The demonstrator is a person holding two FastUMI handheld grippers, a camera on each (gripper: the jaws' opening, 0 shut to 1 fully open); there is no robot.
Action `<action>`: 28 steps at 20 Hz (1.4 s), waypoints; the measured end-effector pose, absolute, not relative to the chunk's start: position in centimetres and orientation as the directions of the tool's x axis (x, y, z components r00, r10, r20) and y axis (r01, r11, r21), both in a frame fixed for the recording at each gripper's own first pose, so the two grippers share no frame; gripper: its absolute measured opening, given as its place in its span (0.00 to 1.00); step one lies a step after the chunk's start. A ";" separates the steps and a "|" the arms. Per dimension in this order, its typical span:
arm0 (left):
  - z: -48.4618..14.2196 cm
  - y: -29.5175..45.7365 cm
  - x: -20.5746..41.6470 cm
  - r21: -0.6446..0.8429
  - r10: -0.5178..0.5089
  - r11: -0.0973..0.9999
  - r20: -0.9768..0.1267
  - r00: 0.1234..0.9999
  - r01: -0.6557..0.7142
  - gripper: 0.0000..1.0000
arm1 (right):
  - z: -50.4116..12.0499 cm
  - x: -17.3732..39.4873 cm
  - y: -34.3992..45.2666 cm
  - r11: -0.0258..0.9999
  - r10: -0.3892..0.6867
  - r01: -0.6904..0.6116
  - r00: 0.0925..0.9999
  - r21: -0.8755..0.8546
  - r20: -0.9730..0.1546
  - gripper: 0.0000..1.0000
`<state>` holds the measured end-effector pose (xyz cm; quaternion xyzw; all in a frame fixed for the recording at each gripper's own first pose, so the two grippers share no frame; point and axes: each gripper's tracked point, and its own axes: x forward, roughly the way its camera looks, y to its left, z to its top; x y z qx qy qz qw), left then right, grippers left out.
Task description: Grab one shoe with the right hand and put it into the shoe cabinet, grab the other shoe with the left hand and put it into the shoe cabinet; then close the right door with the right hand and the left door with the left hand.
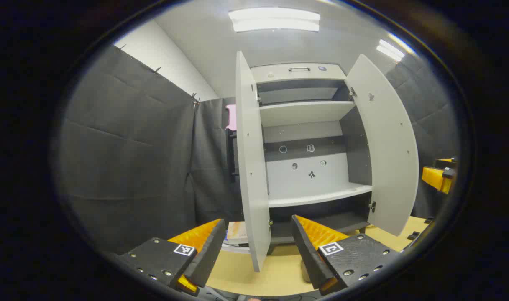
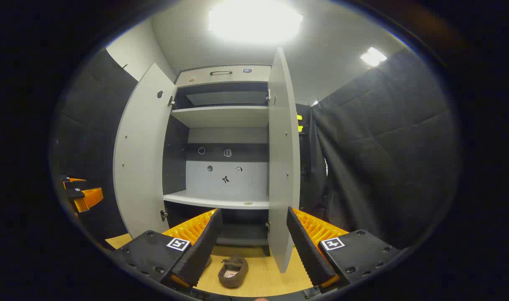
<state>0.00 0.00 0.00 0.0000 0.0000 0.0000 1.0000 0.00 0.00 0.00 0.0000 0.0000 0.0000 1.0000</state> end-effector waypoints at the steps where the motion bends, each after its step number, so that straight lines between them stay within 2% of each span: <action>1: 0.0 0.0 0.0 -0.003 0.002 1.000 -0.002 1.000 -0.002 0.91 | 0.0 0.0 0.1 1.000 0.004 -0.004 1.000 0.000 -0.003 0.98; 2: 0.0 0.2 -0.1 -0.005 0.005 1.000 -0.002 1.000 -0.005 0.91 | -0.2 0.0 0.1 1.000 0.006 -0.006 1.000 -0.002 -0.005 0.96; 3: 0.0 0.2 -0.1 -0.005 0.006 1.000 -0.003 1.000 -0.006 0.96 | -0.1 -0.1 0.1 1.000 0.007 -0.007 1.000 -0.004 -0.005 0.96; 9: 0.1 -0.2 -0.2 0.003 0.007 1.000 0.006 1.000 -0.007 0.96 | -0.5 0.0 -0.3 1.000 0.003 -0.003 1.000 -0.009 -0.016 0.98; 15: 0.4 -1.0 -0.2 -0.005 0.023 1.000 0.013 1.000 -0.023 0.96 | -0.7 0.3 -0.9 1.000 0.019 -0.019 1.000 -0.019 -0.009 0.95; 17: 0.6 -1.6 -0.2 -0.006 0.029 1.000 0.024 0.999 -0.029 0.96 | -1.2 0.5 -1.1 0.999 0.030 -0.031 0.999 -0.025 -0.015 0.98; 22: 1.0 -2.6 -0.5 0.020 0.048 0.999 0.048 0.998 -0.049 0.96 | -3.6 2.1 0.5 0.994 0.110 -0.109 0.992 0.019 -0.055 0.98; 23: 1.0 -2.7 -0.4 0.020 0.047 0.999 0.048 0.998 -0.048 0.91 | -4.2 2.5 1.2 0.991 0.132 -0.130 0.989 0.028 -0.074 0.98; 28: 0.7 -2.9 0.0 0.010 0.050 0.999 0.051 0.997 -0.050 0.91 | -8.3 5.1 4.3 0.975 0.223 -0.220 0.964 0.036 -0.142 0.96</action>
